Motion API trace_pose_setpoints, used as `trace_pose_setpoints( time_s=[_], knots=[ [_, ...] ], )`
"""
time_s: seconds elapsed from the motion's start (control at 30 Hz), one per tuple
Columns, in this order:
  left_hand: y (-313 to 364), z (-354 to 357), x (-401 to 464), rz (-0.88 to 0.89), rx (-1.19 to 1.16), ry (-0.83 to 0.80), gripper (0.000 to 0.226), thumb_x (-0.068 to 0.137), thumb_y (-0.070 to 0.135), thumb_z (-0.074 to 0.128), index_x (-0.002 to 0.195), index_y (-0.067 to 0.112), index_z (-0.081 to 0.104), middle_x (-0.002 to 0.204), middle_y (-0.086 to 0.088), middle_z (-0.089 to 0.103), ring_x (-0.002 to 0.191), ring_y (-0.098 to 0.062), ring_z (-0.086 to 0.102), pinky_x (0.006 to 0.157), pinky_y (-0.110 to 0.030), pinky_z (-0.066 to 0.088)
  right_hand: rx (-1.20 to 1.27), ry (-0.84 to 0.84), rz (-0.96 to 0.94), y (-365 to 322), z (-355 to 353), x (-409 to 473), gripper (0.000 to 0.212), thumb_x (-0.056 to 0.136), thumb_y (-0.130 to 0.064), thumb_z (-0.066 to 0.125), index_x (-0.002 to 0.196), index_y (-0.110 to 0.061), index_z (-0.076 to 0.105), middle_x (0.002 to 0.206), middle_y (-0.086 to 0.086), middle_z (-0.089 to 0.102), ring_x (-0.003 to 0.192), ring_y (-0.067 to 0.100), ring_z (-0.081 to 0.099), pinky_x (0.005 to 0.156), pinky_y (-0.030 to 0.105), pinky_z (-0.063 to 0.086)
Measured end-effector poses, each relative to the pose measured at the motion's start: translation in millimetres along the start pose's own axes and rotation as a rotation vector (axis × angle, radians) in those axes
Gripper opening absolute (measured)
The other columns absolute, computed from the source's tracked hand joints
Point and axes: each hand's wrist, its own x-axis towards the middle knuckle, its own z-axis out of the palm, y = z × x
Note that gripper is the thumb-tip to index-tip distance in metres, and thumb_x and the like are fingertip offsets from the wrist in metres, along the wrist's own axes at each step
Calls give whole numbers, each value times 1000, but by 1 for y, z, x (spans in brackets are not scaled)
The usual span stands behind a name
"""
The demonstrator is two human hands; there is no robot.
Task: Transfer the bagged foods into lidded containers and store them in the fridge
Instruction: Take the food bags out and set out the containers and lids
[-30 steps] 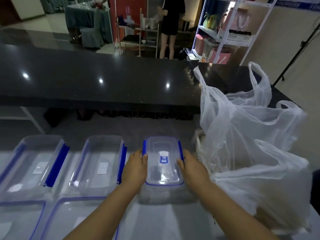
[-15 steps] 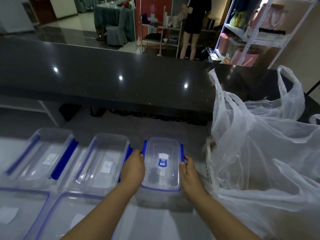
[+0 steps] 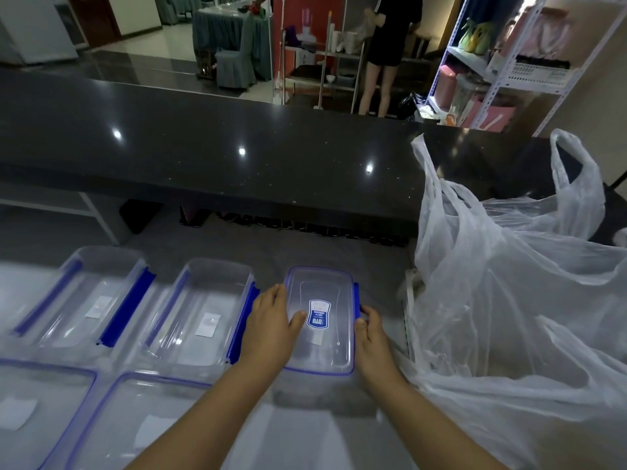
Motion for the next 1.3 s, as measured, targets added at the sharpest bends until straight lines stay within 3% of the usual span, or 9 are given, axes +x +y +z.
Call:
trace_pose_setpoints(
  time_s=[0.17, 0.37, 0.5, 0.63, 0.77, 0.87, 1.0, 1.17, 1.3],
  knots=[
    [0, 1, 1, -20, 5, 28, 62, 92, 39, 50, 145, 16, 28, 132, -7, 43, 123, -20, 28, 98, -30, 35, -15, 10, 1, -1, 0, 0, 22, 101, -21, 30, 120, -28, 40, 106, -4, 61, 96, 15, 62, 86, 35, 52],
    [-1, -1, -1, -43, 15, 50, 61, 92, 40, 50, 144, 18, 29, 126, -7, 45, 118, -21, 31, 94, -28, 34, -93, 64, 80, -9, -8, -5, 26, 98, -3, 31, 117, -9, 47, 94, 6, 61, 72, 7, 54, 56, 4, 41],
    [-1, -1, -2, -48, -44, 79, 56, 90, 39, 54, 140, 17, 38, 125, -7, 49, 116, -20, 37, 94, -29, 36, -350, 162, 13, -7, -9, -6, 33, 99, -12, 36, 128, -8, 51, 125, 11, 49, 109, 23, 51, 85, 15, 33],
    [3, -7, -7, -23, -127, 97, 49, 90, 34, 55, 134, 15, 44, 123, -7, 51, 114, -19, 39, 88, -25, 34, -430, 93, -51, -12, -1, -13, 21, 95, -11, 42, 87, -14, 61, 102, 11, 55, 100, 26, 50, 79, 23, 31],
    [16, -33, -20, 71, -263, 197, 47, 86, 22, 62, 130, 15, 46, 119, -4, 49, 113, -18, 39, 84, -14, 23, -369, 188, -132, -37, 10, -31, 25, 95, -17, 44, 113, -12, 62, 110, 9, 54, 105, 21, 48, 90, 25, 35],
    [22, -62, -35, 107, -396, 257, 58, 82, 17, 67, 134, 16, 42, 119, 2, 42, 115, -16, 40, 93, -16, 29, -53, 228, -148, -74, 16, -52, 20, 96, -13, 44, 109, -22, 55, 99, 0, 61, 87, 12, 60, 78, 27, 51],
    [8, -95, -50, 125, -478, 223, 70, 80, 25, 70, 139, 18, 34, 124, 2, 45, 109, -13, 49, 89, -25, 42, 131, 178, -175, -122, 9, -84, 20, 96, -6, 44, 95, -25, 51, 80, 2, 60, 53, 2, 54, 52, 16, 48],
    [-18, -114, -72, 181, -391, 156, 89, 78, 37, 71, 146, 32, 14, 145, 5, 27, 128, -6, 28, 101, -27, 28, -188, 69, -304, -119, 4, -134, 26, 92, -7, 51, 96, -32, 52, 88, -4, 62, 72, 11, 61, 70, 26, 54],
    [-40, -104, -105, 355, -363, -47, 66, 82, 39, 65, 139, 36, 32, 131, 18, 39, 121, -1, 34, 99, -24, 31, -504, 48, -333, -82, 8, -172, 32, 87, -8, 60, 88, -39, 51, 90, -17, 59, 84, 2, 58, 74, 10, 46]
  ],
)
